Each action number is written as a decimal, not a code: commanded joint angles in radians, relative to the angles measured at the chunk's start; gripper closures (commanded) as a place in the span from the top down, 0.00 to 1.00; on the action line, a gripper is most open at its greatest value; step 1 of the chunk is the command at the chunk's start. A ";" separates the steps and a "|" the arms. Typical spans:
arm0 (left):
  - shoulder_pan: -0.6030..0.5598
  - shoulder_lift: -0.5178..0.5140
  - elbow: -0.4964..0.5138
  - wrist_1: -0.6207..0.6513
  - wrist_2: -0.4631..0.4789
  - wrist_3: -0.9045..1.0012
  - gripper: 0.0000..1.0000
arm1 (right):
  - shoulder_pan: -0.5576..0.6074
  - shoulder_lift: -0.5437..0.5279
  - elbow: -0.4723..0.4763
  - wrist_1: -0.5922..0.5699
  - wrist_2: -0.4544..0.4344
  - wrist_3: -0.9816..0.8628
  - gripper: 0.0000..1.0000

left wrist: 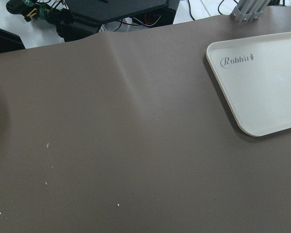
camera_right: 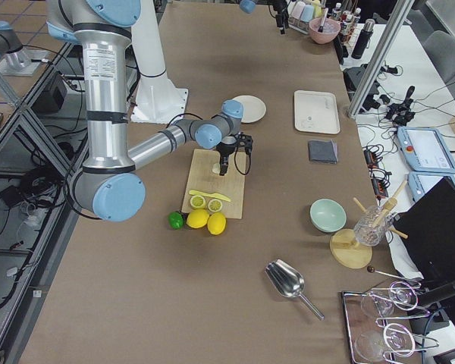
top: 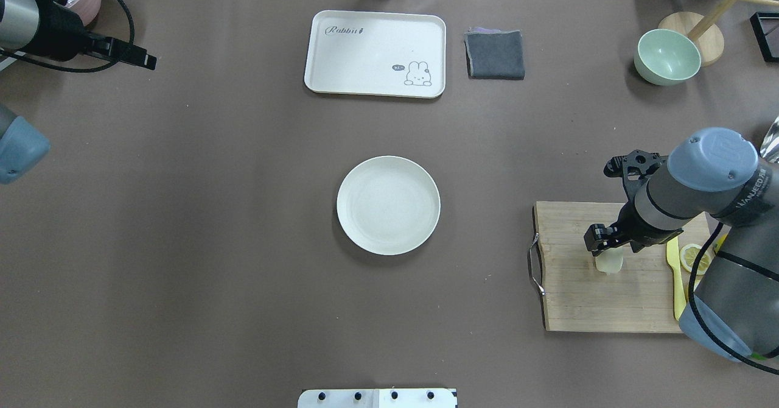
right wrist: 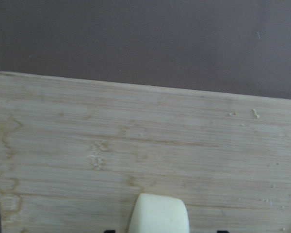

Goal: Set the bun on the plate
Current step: 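Lower the right gripper onto the pale bun on the cutting board and grasp it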

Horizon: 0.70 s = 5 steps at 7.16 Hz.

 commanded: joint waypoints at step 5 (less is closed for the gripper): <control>0.003 0.012 -0.004 -0.004 0.037 -0.009 0.98 | 0.093 0.081 0.119 -0.012 0.004 0.004 0.00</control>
